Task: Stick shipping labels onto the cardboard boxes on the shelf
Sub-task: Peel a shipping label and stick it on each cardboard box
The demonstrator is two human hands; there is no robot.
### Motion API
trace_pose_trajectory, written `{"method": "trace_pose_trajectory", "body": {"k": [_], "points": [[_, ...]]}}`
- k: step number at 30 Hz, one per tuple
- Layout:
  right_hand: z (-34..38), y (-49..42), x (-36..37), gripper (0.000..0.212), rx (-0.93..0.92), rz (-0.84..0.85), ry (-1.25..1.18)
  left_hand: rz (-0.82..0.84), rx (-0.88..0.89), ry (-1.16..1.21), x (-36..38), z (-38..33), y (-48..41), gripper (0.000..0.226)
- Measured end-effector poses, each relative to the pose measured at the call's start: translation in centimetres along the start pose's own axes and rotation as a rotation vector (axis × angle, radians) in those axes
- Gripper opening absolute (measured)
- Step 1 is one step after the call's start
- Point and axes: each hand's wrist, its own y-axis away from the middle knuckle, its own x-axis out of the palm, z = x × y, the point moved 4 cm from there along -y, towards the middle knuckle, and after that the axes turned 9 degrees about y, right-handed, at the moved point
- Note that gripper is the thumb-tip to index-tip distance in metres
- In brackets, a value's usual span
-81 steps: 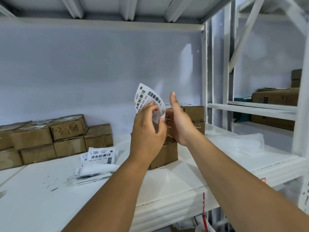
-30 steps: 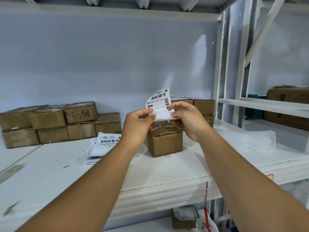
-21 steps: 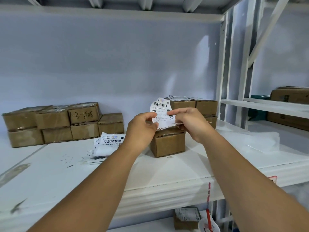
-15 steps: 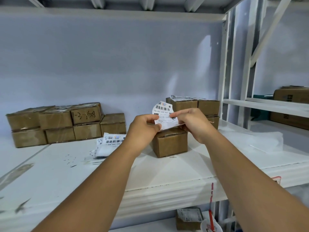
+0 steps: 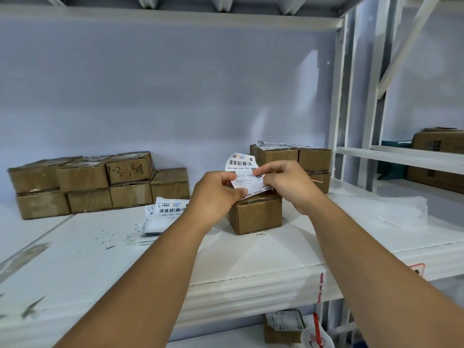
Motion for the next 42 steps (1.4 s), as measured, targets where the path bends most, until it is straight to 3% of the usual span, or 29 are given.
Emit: {"method": "trace_pose_trajectory", "body": {"k": [9,25,42], "points": [[0.45,0.27,-0.22,0.025,-0.023,-0.028,0.077,-0.075,0.054,-0.068,-0.38,-0.4,0.06,0.034],[0.62,0.2,-0.26,0.022,-0.106,-0.095,0.25,-0.044,0.113,-0.204,0.05,-0.75,0.23,0.045],[0.28,0.16,0.39,0.017,-0.107,0.029,0.276,-0.034,0.109,-0.229,0.17,-0.7,0.39,0.043]]}}
